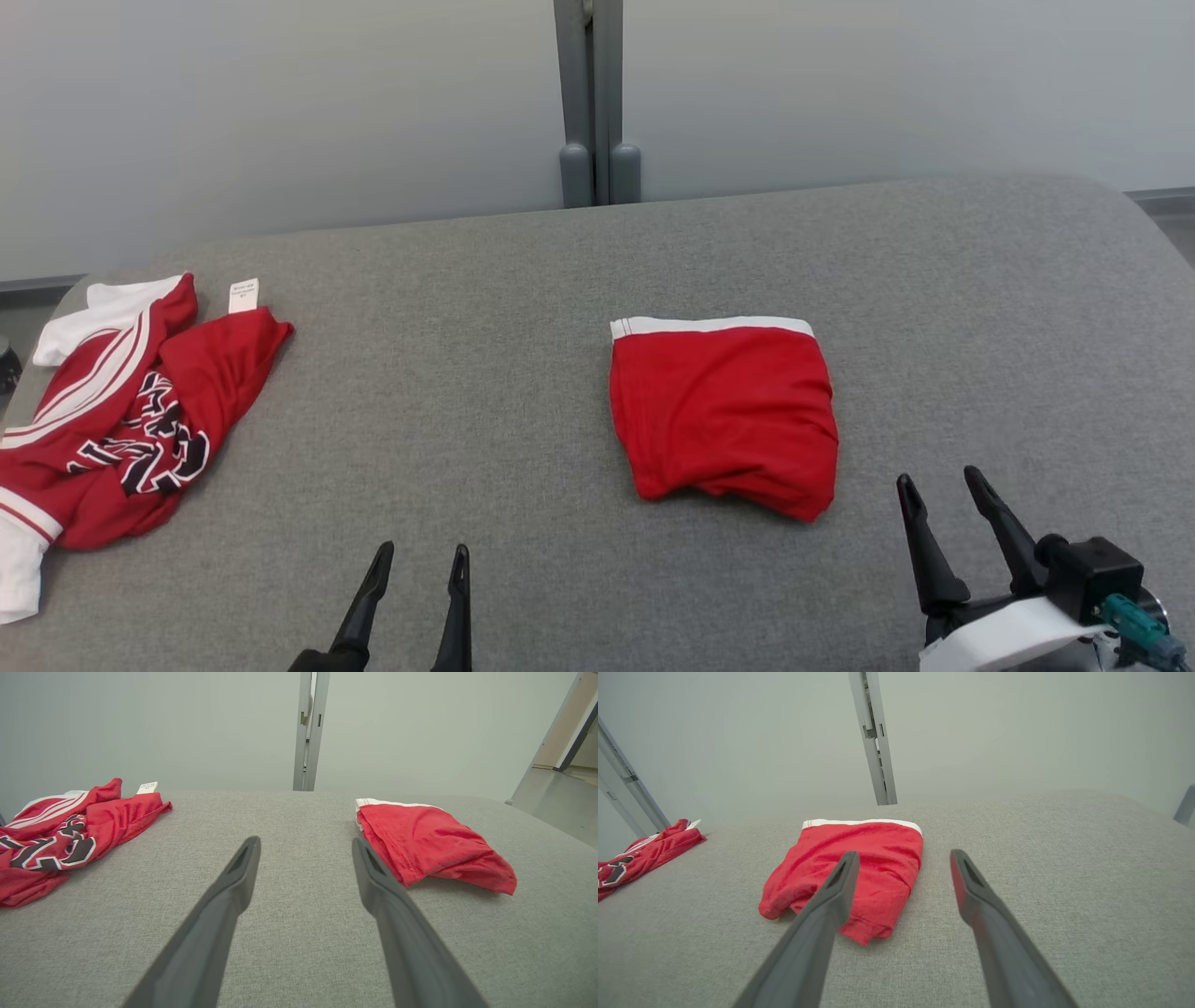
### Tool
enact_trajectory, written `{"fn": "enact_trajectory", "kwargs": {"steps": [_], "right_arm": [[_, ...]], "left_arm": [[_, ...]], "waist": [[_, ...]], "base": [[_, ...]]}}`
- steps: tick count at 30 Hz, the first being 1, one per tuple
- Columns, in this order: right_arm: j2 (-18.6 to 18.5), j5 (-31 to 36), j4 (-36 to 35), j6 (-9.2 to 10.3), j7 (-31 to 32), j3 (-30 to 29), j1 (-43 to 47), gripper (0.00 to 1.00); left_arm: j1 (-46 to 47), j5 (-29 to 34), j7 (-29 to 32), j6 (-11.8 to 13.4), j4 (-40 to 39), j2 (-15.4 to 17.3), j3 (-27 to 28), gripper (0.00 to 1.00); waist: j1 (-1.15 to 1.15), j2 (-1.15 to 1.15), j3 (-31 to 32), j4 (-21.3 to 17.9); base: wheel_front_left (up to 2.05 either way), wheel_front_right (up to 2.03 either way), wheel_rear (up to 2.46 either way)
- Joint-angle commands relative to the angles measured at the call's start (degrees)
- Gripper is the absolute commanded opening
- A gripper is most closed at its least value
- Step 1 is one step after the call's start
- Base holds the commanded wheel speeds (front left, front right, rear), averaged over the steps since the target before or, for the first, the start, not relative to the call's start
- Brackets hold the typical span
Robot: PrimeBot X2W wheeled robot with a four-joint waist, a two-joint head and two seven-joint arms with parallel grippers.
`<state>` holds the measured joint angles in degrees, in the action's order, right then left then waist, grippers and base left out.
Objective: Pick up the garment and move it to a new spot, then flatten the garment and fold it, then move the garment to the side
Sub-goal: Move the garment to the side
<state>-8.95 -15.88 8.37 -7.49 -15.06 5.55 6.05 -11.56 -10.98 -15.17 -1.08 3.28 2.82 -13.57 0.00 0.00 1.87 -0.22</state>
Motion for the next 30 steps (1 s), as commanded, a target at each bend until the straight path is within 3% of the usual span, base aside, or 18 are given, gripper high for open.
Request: {"fn": "enact_trajectory", "kwargs": {"steps": [1,5,9,16,23,24,25,27,28,30], "right_arm": [[-0.7,-0.1,0.5,0.0,-0.2,0.0,-1.9,1.0],[-1.8,-1.8,4.6,0.0,-0.1,-0.3,-6.2,1.0],[-3.3,-7.8,14.0,0.0,-0.1,1.7,-12.5,1.0],[-7.2,-28.8,24.7,0.0,9.6,9.1,-24.2,1.0],[-9.7,-37.6,31.0,-0.01,17.5,13.7,-31.2,1.0],[-9.9,-38.2,31.8,-0.01,18.2,14.7,-31.9,0.87],[-10.0,-38.8,32.5,-0.01,18.8,15.4,-32.4,0.58],[-9.9,-39.7,33.6,0.0,20.2,17.2,-33.4,0.15],[-10.0,-40.1,34.0,0.0,20.8,18.2,-33.8,0.0],[-10.8,-40.2,34.2,0.0,20.3,19.9,-34.5,0.0]], "left_arm": [[1.1,0.1,0.1,-0.3,-0.2,0.2,0.0,1.0],[2.1,-0.1,0.1,-0.4,0.0,0.2,-0.5,1.0],[3.4,-0.1,0.1,-0.7,0.0,0.2,-1.1,1.0],[6.0,-0.9,0.1,-0.8,0.0,0.2,-2.0,1.0],[8.0,-1.2,0.1,-0.6,0.0,0.2,-2.4,1.0],[8.2,-1.3,0.1,-0.5,0.0,0.2,-2.4,1.0],[8.3,-1.4,0.1,-0.4,0.0,0.2,-2.4,1.0],[8.8,-1.5,0.1,-0.3,-0.2,0.2,-2.4,1.0],[9.0,-1.5,0.1,-0.1,-0.3,0.2,-2.4,1.0],[9.3,-1.5,0.1,0.2,-0.7,0.2,-2.1,1.0]], "waist": [[0.0,0.0,-1.2,0.9],[0.0,0.0,-2.7,1.5],[0.0,0.0,-4.6,2.4],[0.0,0.0,-8.3,4.1],[0.0,0.0,-11.1,5.6],[0.0,0.0,-11.4,5.7],[0.0,0.0,-11.6,5.8],[0.0,0.0,-12.3,5.8],[0.0,0.0,-12.6,5.7],[0.0,0.0,-13.4,5.3]], "base": [[0.0,0.0,0.0],[0.0,0.0,0.0],[0.0,0.0,0.0],[0.0,0.0,0.0],[0.0,0.0,0.0],[0.0,0.0,0.0],[0.0,0.0,0.0],[0.0,0.0,0.0],[0.0,0.0,0.0],[0.0,0.0,0.0]]}}
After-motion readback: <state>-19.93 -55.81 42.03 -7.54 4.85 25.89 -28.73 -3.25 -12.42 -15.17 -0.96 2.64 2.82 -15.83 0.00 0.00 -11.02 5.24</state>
